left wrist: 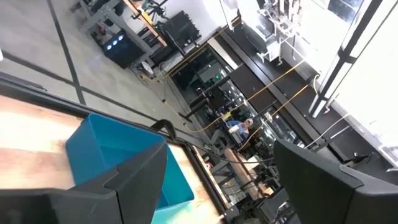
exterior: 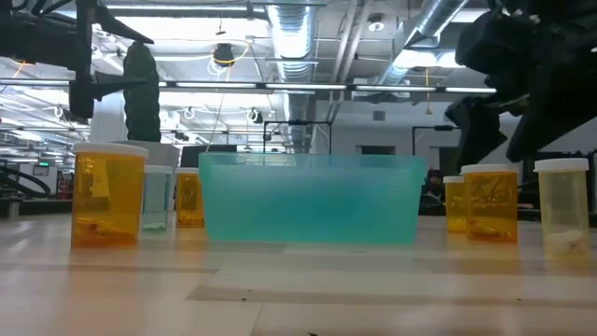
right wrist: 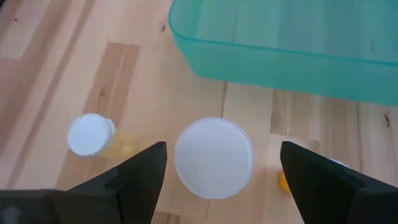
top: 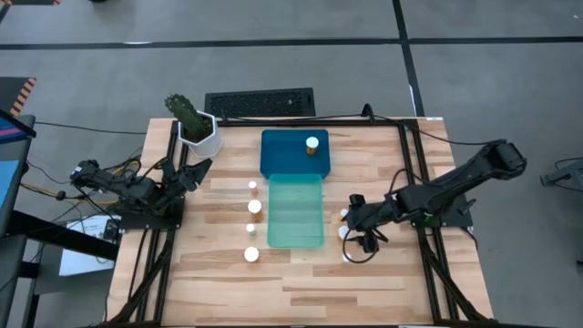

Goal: Pick and place medicine bottles into bin by pill shape (circle, oval)
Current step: Put the large orange pill bottle into the blue bin

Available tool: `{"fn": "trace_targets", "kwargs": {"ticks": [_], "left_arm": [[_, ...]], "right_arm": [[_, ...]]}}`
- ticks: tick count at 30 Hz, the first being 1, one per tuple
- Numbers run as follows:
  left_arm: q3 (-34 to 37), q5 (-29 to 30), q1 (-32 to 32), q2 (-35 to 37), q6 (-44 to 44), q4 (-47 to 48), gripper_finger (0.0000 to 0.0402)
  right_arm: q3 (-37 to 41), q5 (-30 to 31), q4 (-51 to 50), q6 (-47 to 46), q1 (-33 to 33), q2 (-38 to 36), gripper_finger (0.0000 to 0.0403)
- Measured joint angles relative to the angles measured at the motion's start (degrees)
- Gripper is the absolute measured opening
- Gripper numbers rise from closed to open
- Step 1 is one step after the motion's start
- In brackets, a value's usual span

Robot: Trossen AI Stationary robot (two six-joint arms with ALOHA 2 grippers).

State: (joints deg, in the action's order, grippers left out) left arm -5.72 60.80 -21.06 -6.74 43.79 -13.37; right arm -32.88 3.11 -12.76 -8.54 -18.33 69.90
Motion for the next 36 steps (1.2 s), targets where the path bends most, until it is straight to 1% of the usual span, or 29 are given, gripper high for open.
{"fn": "trace_targets", "kwargs": {"ticks": [10, 14, 22, 30, 36], "left_arm": [[0.0, -0.1, 0.0, 0.0, 0.0, 0.5, 0.0289], [0.0, -0.1, 0.0, 0.0, 0.2, 0.5, 0.0289], [0.0, -0.1, 0.0, 0.0, 0.2, 0.7, 0.0289], [0.0, -0.1, 0.0, 0.0, 0.2, 0.7, 0.0289], [0.0, -0.2, 0.0, 0.0, 0.2, 0.7, 0.0289]], "right_arm": [[-0.1, -0.2, 0.6, -0.1, -0.1, 4.3, 0.0314], [-0.1, -0.2, 1.0, -0.6, -0.1, 4.5, 0.031], [-0.1, -0.2, 0.9, -1.1, 0.1, 4.2, 0.0261], [-0.1, -0.2, 1.1, -1.6, 0.1, 4.2, 0.0186], [-1.0, -0.2, 0.9, -2.1, 0.1, 4.2, 0.0186]]}}
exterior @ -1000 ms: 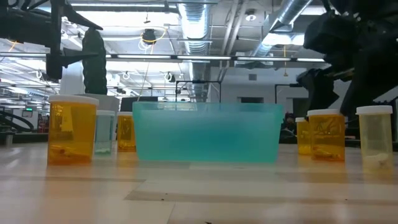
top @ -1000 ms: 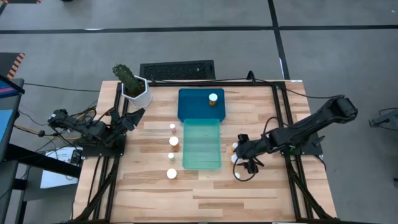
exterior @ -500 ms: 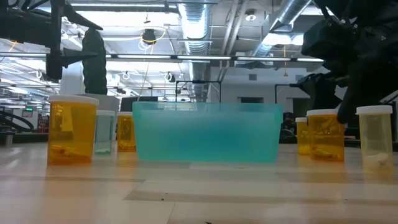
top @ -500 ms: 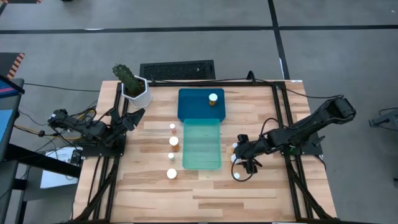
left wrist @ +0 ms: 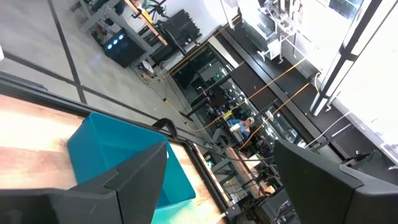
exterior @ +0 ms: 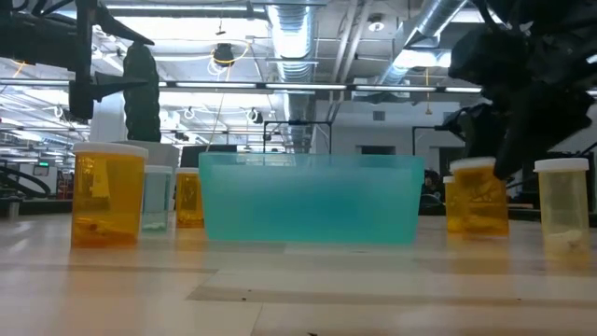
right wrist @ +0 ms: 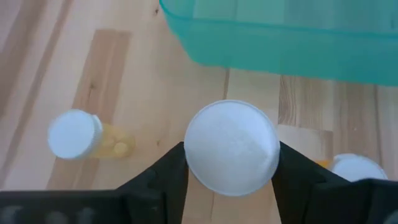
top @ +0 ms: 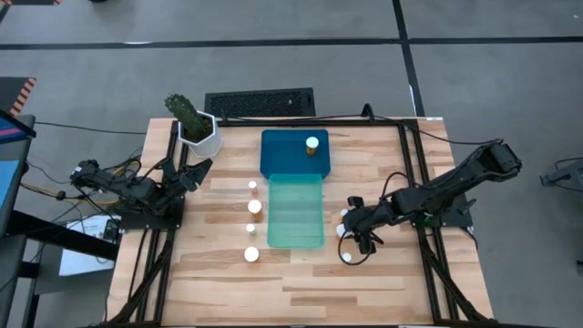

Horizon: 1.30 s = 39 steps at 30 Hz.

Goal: Pick and place medicine bottles into bin by pill shape (circle, oval)
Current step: Put the large orange pill bottle into the blue bin

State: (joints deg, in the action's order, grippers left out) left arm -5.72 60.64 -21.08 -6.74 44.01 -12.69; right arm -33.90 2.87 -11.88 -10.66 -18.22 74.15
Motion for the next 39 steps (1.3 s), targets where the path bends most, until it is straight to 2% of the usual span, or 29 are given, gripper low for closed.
{"fn": "trace_targets", "kwargs": {"ticks": [5, 8, 12, 16, 20, 27, 33, 39], "left_arm": [[0.0, 0.0, 0.0, 0.0, 0.0, 0.0, 0.0289], [0.0, 0.0, 0.0, 0.0, 0.0, 0.0, 0.0289], [0.0, 0.0, 0.0, 0.0, 0.0, 0.0, 0.0289], [0.0, -0.1, 0.0, 0.0, 0.0, 0.0, 0.0289], [0.0, -0.3, 0.0, 0.0, 0.0, 0.1, 0.0289], [0.0, -0.4, 0.0, 0.0, 0.0, 0.2, 0.0289], [0.0, -0.4, 0.0, 0.0, 0.0, 0.3, 0.0289], [0.0, -0.4, 0.0, 0.0, 0.0, 0.4, 0.0289]], "right_arm": [[-2.3, 0.0, -0.2, 0.1, 0.0, 0.0, 0.0205], [-3.8, -0.1, -0.7, 0.6, 0.4, 0.0, 0.0203], [-6.4, -0.1, -5.1, 2.0, 2.2, -0.2, 0.0192], [-9.8, -0.1, -9.8, 5.2, 5.2, -2.2, 0.0199], [-13.0, 0.0, -12.8, 8.4, 10.0, -5.6, 0.0207], [-16.8, 0.2, -11.0, 13.2, 21.7, -9.1, 0.0198], [-17.5, 0.3, -6.3, 14.2, 31.5, -6.1, 0.0207], [-17.5, -0.1, -2.0, 14.3, 35.9, -0.1, 0.0203]]}}
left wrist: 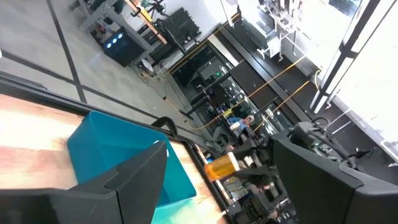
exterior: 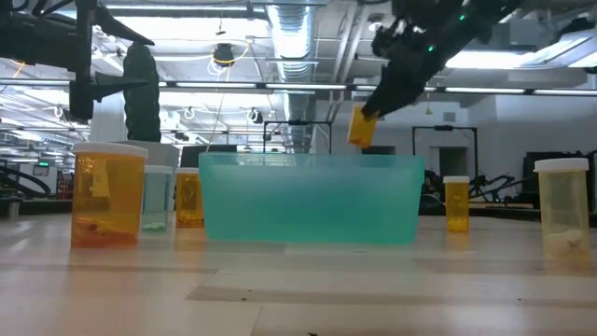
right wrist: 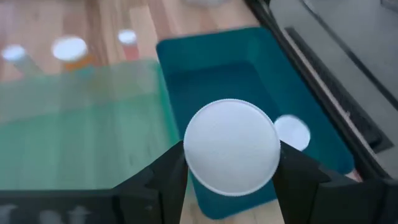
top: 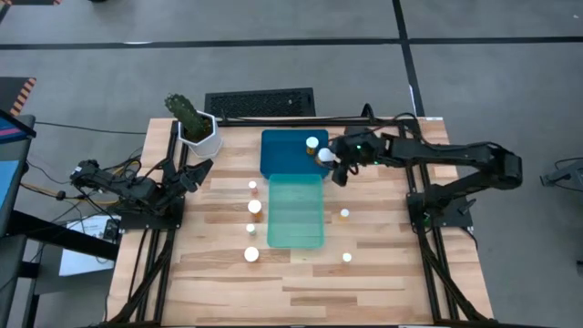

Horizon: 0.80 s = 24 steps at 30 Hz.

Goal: Pick and place medicine bottles into bin by pill shape (circle, oval)
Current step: Put the large orange pill bottle into the blue bin

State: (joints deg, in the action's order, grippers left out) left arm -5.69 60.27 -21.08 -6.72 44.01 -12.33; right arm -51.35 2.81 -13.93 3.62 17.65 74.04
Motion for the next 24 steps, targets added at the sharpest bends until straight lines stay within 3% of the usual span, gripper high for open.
{"fn": "trace_targets", "kwargs": {"ticks": [24], "left_arm": [[0.0, 0.4, 0.0, 0.0, 0.0, 0.9, 0.0289]], "right_arm": [[0.0, -1.6, 10.4, -0.6, 5.0, 17.6, 0.0209]]}}
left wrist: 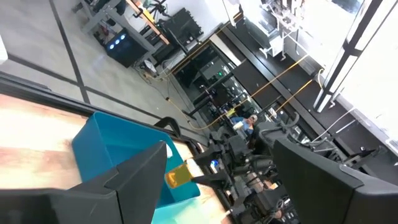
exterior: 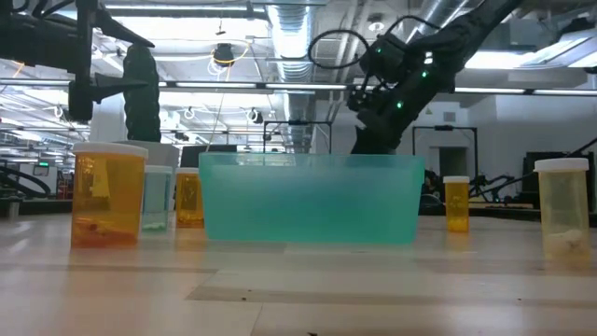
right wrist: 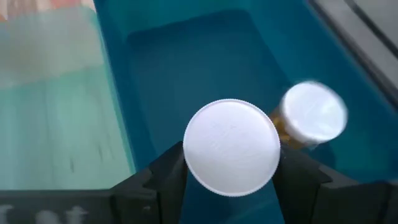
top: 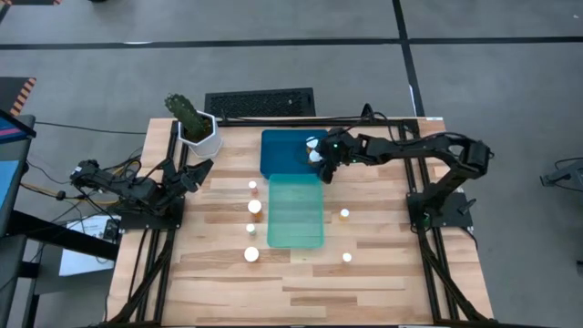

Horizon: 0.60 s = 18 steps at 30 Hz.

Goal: Pick and place medicine bottles into bin by pill shape (circle, oval)
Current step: Put the large orange pill bottle into the blue bin

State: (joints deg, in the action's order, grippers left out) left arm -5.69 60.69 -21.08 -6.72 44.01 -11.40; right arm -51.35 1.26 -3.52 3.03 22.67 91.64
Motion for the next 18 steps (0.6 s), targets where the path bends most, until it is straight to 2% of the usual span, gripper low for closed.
{"fn": "trace_targets", "kwargs": {"ticks": [8, 18], "left_arm": [[0.0, 0.0, 0.0, 0.0, 0.0, 0.0, 0.0289], [0.0, 0.0, 0.0, 0.0, 0.0, 0.0, 0.0289]], "right_arm": [[0.0, 0.0, 1.0, -0.2, 0.0, 3.4, 0.0213], [0.0, 0.0, 0.9, -0.7, 0.8, 3.3, 0.0219]]}}
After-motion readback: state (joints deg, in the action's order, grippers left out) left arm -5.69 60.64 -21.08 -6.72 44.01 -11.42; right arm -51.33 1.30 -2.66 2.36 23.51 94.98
